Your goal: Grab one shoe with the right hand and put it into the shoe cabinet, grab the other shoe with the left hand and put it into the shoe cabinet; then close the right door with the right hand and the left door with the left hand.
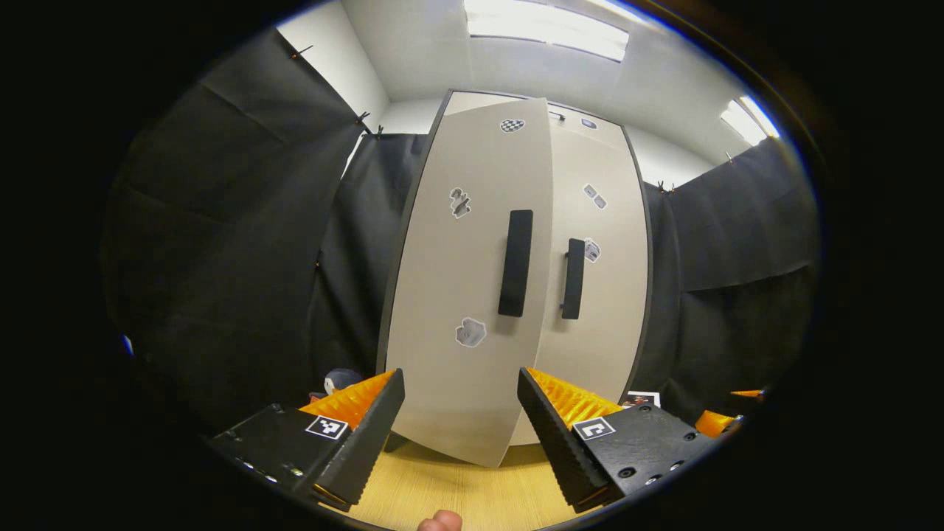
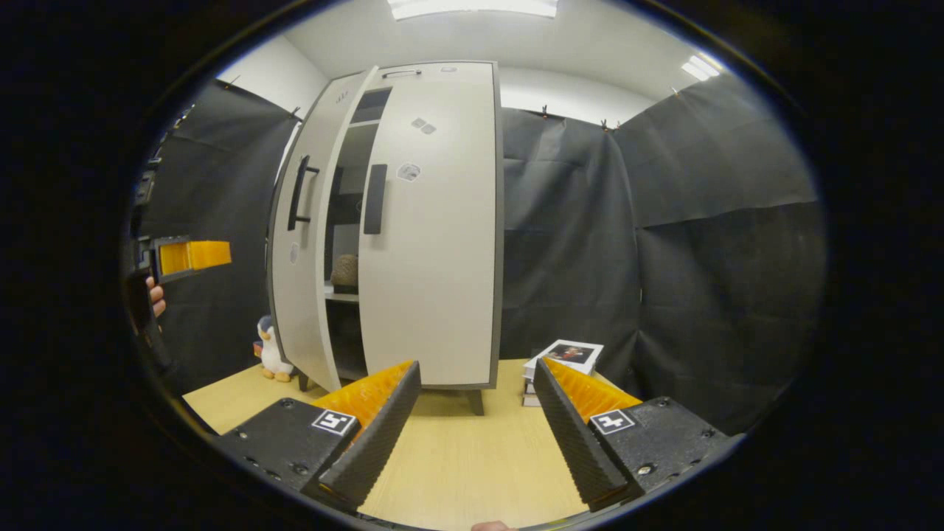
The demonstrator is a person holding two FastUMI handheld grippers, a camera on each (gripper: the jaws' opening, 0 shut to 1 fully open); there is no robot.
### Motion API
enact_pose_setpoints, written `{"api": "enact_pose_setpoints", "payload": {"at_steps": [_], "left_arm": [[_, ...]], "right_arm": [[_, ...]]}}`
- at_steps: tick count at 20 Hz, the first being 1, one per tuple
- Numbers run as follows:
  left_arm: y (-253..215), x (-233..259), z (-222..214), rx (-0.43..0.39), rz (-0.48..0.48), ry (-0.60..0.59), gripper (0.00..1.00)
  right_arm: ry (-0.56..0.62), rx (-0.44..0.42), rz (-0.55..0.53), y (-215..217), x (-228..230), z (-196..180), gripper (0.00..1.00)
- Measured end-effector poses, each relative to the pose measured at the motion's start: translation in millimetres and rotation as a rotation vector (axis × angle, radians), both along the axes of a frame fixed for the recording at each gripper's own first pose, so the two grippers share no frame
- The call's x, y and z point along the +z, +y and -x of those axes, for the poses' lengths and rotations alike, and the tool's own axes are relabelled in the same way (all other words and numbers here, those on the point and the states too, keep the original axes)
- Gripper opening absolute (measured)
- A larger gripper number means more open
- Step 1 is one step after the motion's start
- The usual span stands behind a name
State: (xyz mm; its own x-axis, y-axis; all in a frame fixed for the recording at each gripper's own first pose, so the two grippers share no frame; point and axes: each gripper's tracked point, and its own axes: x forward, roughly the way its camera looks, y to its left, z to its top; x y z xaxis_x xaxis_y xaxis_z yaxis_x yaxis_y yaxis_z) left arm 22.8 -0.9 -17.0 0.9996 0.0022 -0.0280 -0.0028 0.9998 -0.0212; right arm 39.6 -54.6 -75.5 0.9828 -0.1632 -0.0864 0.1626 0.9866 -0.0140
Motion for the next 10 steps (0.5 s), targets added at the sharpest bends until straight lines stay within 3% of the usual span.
{"api": "enact_pose_setpoints", "payload": {"at_steps": [10], "left_arm": [[-37, -45, 41, -0.035, 0.001, 0.07, 0.94]], "right_arm": [[0.014, 0.02, 0.001, 3, -1, 8, 1.0]]}}
